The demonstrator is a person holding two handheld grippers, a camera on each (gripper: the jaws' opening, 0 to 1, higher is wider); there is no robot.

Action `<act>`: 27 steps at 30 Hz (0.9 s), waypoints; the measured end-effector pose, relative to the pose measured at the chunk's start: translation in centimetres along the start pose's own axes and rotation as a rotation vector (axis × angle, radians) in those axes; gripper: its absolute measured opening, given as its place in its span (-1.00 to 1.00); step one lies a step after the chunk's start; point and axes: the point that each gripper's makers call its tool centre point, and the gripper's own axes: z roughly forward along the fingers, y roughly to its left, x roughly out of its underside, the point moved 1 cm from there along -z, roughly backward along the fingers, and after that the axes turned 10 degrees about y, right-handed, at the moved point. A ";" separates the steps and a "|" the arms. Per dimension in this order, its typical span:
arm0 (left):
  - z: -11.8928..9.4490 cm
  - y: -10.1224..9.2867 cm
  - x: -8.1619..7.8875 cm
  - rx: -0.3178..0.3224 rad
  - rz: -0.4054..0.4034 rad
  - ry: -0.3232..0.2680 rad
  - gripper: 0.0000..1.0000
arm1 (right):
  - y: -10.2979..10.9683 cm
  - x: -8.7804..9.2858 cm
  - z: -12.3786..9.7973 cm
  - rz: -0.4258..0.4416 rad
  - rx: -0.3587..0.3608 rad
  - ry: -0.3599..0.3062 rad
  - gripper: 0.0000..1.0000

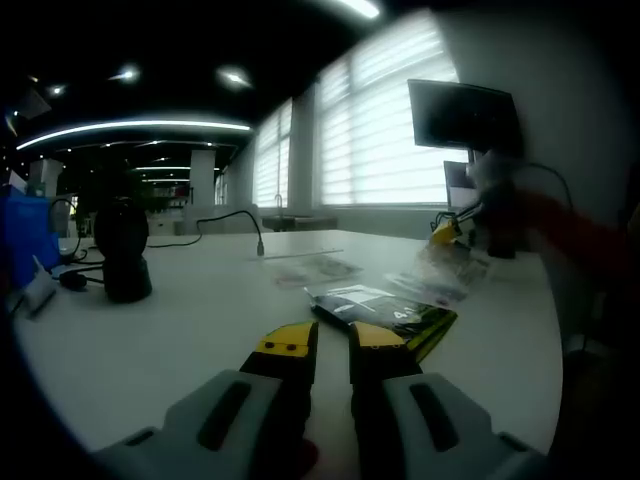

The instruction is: Clip sheet goods on table flip sheet goods clip sheet goods scan sheet goods put sheet goods back to table

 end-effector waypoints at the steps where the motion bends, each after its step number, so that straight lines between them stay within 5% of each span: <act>1: 0.0 0.0 0.0 0.000 -0.001 0.000 -0.88 | 0.1 -0.3 -0.2 -0.001 0.000 -0.005 -1.00; 27: 0.0 0.0 -0.1 0.002 0.002 -0.003 -0.88 | 3.2 -8.4 -7.0 0.010 -0.103 -0.180 -1.00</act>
